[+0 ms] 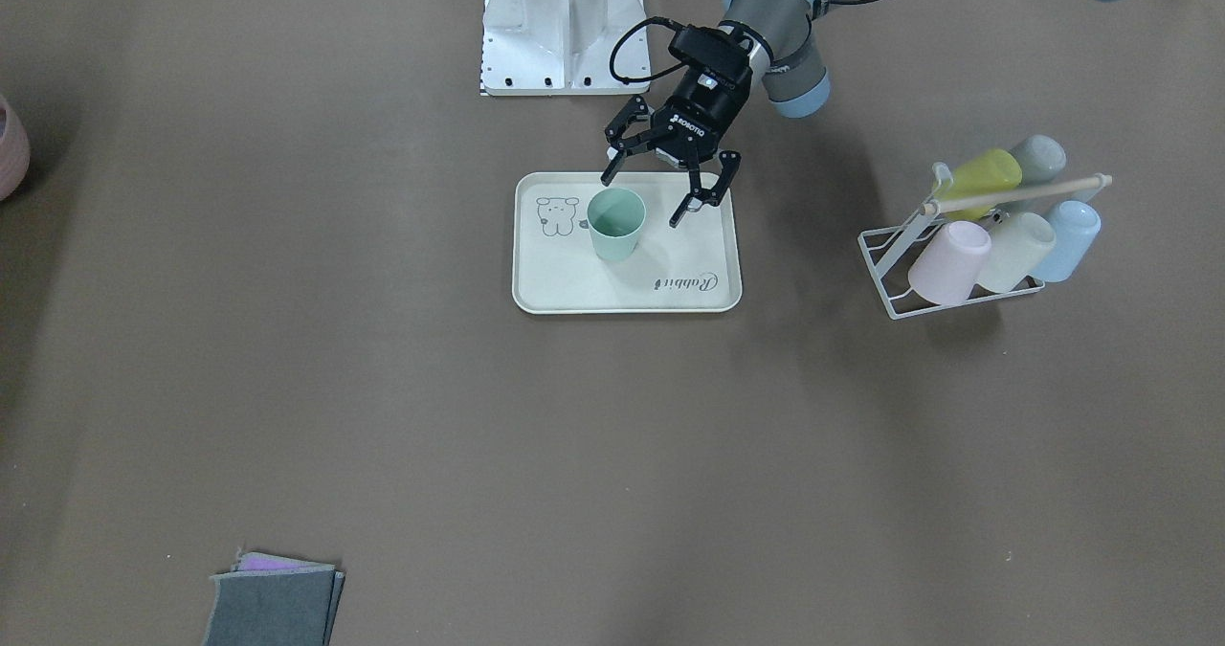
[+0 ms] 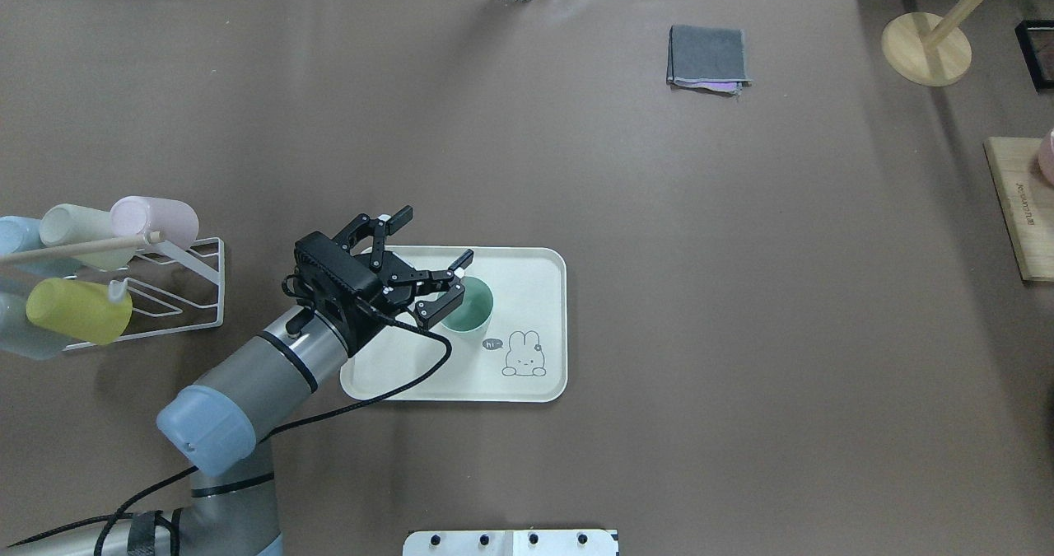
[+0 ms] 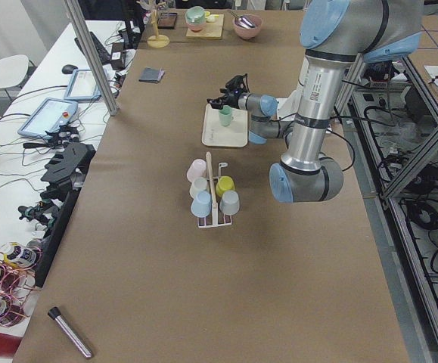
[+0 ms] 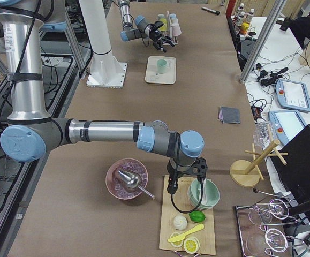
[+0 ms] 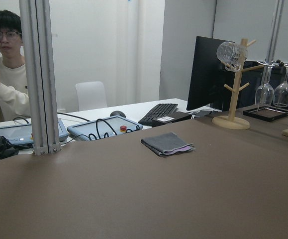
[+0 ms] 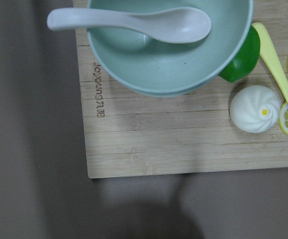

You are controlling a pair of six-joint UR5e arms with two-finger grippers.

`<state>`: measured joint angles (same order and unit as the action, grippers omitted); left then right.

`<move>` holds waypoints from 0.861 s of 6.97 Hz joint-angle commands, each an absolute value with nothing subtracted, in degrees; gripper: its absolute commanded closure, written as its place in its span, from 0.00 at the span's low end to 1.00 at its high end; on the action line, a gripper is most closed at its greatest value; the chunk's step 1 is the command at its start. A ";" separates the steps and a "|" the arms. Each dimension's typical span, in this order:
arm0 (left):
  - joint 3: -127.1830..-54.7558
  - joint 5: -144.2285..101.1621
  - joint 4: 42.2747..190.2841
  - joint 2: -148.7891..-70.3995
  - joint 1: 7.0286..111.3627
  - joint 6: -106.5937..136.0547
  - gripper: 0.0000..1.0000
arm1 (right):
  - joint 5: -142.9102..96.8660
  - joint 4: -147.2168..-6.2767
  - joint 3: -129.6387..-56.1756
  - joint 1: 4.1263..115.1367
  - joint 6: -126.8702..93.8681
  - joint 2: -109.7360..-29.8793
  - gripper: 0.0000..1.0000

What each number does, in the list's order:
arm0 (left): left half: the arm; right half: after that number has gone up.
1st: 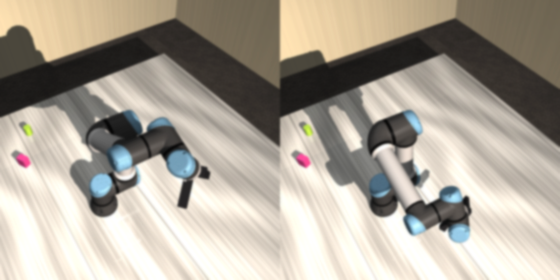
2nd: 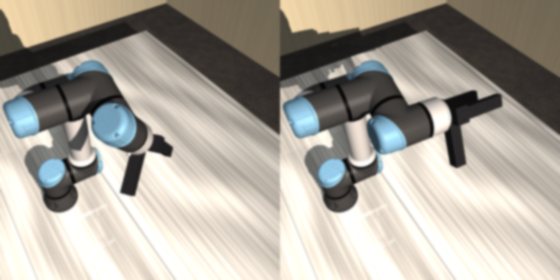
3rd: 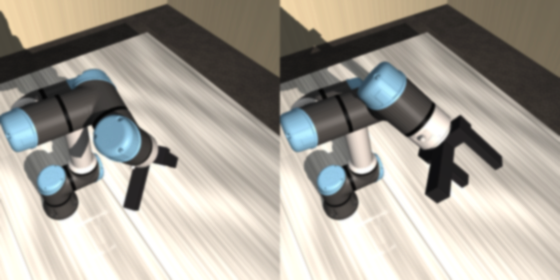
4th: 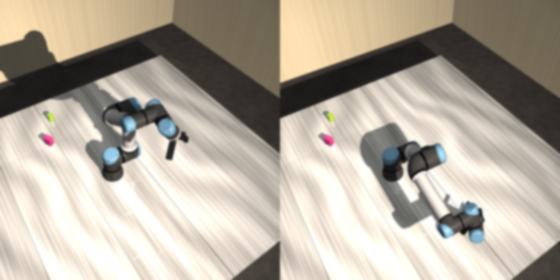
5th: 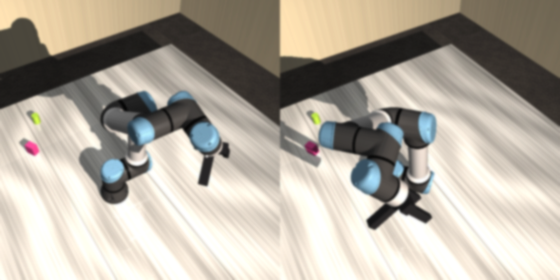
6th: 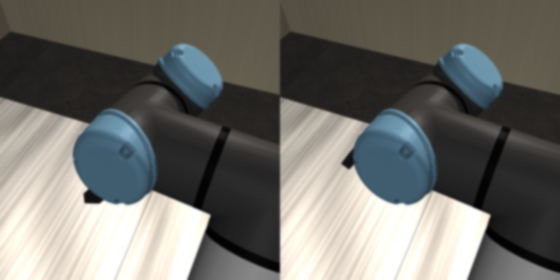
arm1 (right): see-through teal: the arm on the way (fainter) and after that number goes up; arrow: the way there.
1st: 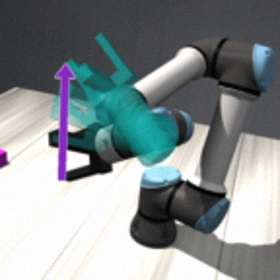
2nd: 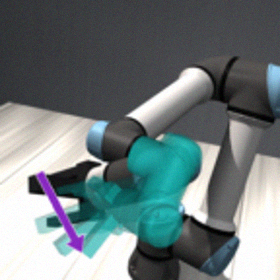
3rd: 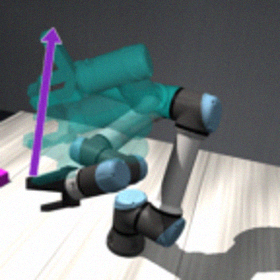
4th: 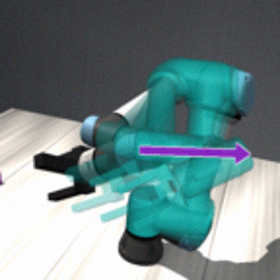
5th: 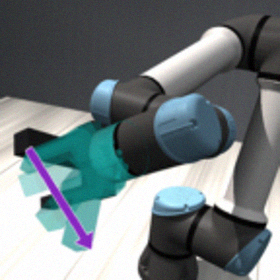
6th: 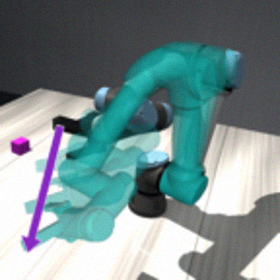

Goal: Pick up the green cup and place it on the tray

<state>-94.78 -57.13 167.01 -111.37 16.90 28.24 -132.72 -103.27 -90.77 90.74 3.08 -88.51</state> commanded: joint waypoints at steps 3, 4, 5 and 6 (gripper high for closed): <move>-97.47 -80.98 153.49 -110.56 35.46 36.38 0.02 | -132.71 -103.27 -90.62 90.70 3.08 -88.33 0.00; -97.47 -85.12 149.54 -111.18 39.51 36.82 0.02 | -132.71 -103.27 -90.62 90.70 3.08 -88.33 0.00; -97.47 -91.52 144.98 -112.05 44.42 38.13 0.02 | -132.80 -103.27 -90.62 90.70 3.08 -88.33 0.00; -97.47 -98.46 141.02 -112.23 49.69 38.32 0.02 | -133.15 -103.27 -90.62 90.70 3.08 -88.33 0.00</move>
